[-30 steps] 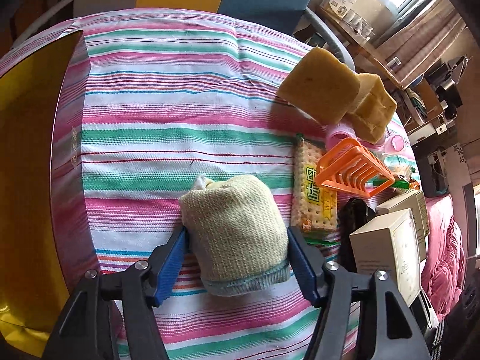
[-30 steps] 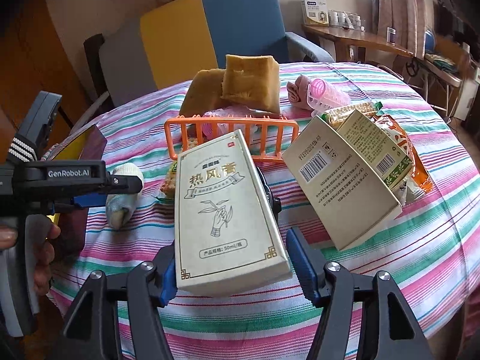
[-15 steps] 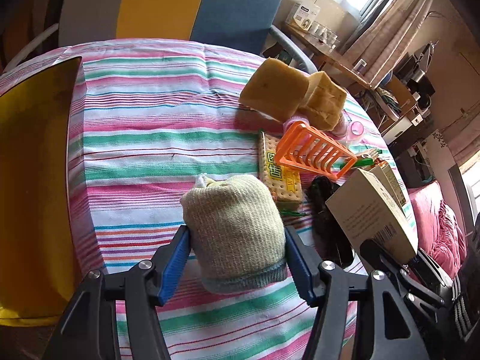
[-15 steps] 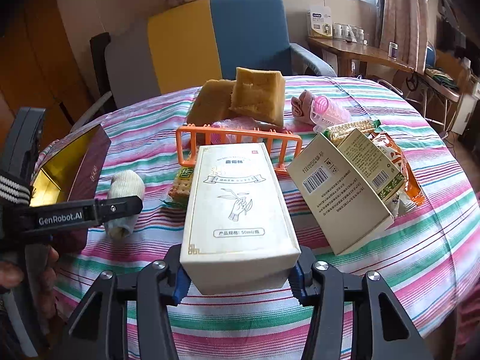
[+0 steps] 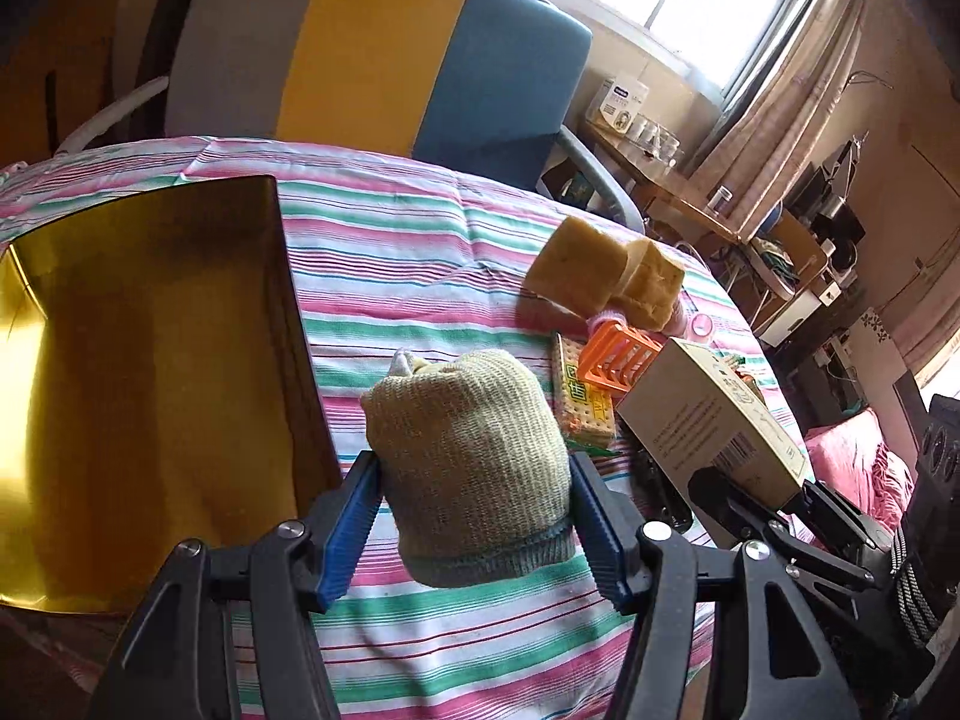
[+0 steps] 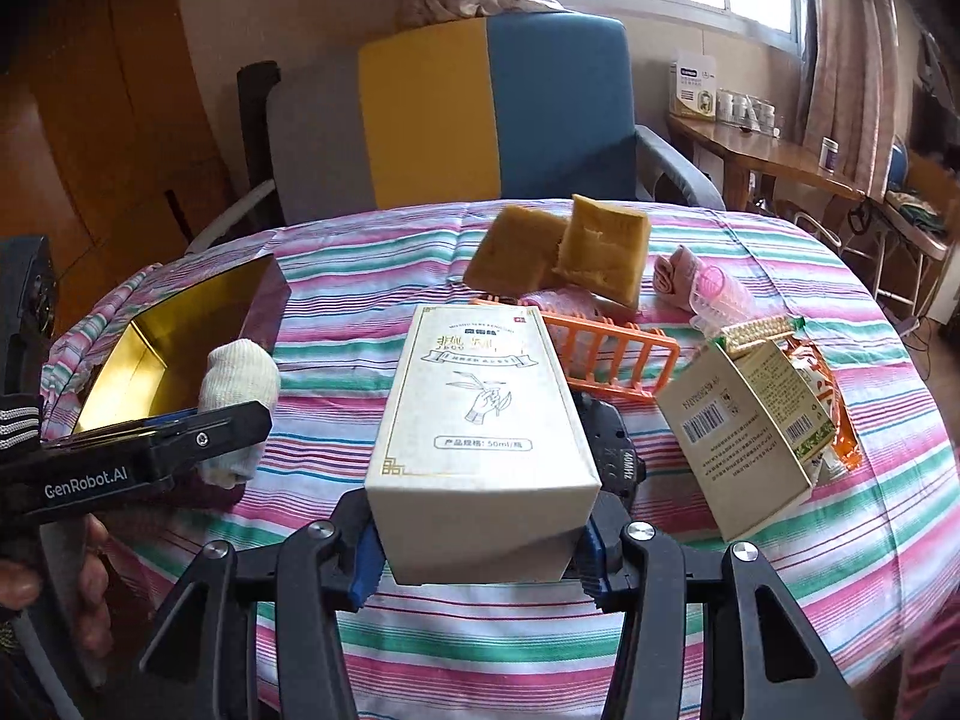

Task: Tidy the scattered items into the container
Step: 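Carry the sock and the white box over the gold tin with both grippers, then open the left gripper over the tin while the right gripper releases the box inside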

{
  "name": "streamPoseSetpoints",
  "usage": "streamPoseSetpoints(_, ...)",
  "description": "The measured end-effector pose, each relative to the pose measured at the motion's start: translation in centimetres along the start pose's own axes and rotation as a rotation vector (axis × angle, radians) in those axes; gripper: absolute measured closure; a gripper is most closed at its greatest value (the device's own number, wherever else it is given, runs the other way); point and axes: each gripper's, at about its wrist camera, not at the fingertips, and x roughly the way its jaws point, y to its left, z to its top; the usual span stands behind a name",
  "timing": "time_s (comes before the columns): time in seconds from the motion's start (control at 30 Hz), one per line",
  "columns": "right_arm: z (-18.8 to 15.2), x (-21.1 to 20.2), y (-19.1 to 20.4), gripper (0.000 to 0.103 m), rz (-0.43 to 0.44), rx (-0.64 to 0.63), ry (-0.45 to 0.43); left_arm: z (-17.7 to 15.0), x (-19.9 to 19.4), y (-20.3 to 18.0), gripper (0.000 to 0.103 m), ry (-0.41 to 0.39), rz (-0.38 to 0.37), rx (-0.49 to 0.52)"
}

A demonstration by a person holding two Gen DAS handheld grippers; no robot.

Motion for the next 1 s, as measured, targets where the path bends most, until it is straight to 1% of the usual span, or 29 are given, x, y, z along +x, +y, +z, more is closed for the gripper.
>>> streamPoseSetpoints(0.27, 2.1, 0.7, 6.5, 0.052, 0.087, -0.127, -0.024, -0.1, -2.8, 5.1, 0.04, -0.049, 0.093, -0.069)
streamPoseSetpoints(0.57, 3.9, 2.8, 14.2, 0.052, 0.191, -0.239, -0.022, -0.2, -5.3, 11.7, 0.04, -0.1, 0.213, -0.17)
streamPoseSetpoints(0.7, 4.3, 3.9, 17.6, 0.052, 0.227, -0.286, -0.01, -0.4, -5.8, 14.3, 0.04, -0.102, 0.265, -0.193)
streamPoseSetpoints(0.83, 4.6, 5.2, 20.5, 0.052, 0.251, -0.323, 0.009, -0.4, -5.6, 16.1, 0.04, -0.082, 0.302, -0.197)
streamPoseSetpoints(1.0, 4.8, 7.1, 23.1, 0.052, 0.254, -0.35, 0.032, 0.0, -5.4, 17.9, 0.04, -0.066, 0.348, -0.184)
